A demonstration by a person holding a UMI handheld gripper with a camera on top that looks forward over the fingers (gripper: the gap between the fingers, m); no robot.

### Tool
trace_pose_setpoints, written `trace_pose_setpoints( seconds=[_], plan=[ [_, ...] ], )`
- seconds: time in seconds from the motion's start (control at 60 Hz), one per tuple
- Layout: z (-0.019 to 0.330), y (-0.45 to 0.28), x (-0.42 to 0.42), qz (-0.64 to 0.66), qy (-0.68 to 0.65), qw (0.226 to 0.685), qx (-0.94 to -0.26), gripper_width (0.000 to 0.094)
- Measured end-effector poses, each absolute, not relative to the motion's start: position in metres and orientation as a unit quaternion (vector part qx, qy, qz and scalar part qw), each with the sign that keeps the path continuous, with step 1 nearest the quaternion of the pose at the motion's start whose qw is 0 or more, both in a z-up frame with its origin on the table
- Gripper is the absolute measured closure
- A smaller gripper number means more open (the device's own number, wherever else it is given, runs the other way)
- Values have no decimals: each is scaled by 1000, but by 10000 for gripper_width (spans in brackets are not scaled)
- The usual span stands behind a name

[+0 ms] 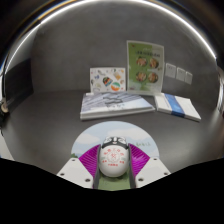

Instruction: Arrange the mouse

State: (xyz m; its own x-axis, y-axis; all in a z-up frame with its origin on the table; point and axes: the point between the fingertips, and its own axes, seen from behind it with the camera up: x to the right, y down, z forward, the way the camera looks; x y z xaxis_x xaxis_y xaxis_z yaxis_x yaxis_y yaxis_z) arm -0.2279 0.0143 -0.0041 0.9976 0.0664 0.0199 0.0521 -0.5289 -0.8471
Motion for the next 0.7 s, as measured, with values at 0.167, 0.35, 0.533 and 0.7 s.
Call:
trace_pose_setpoints(
  seconds=[0.167, 0.35, 0.533, 0.7],
  plan=[
    [-6, 17, -226, 28, -31, 481, -876, 343],
    [12, -12, -216, 69, -20, 471, -879, 95],
    [23, -83, -153, 85, 12, 452, -888, 92],
    [22, -117, -70, 64, 32, 459, -886, 100]
  ],
)
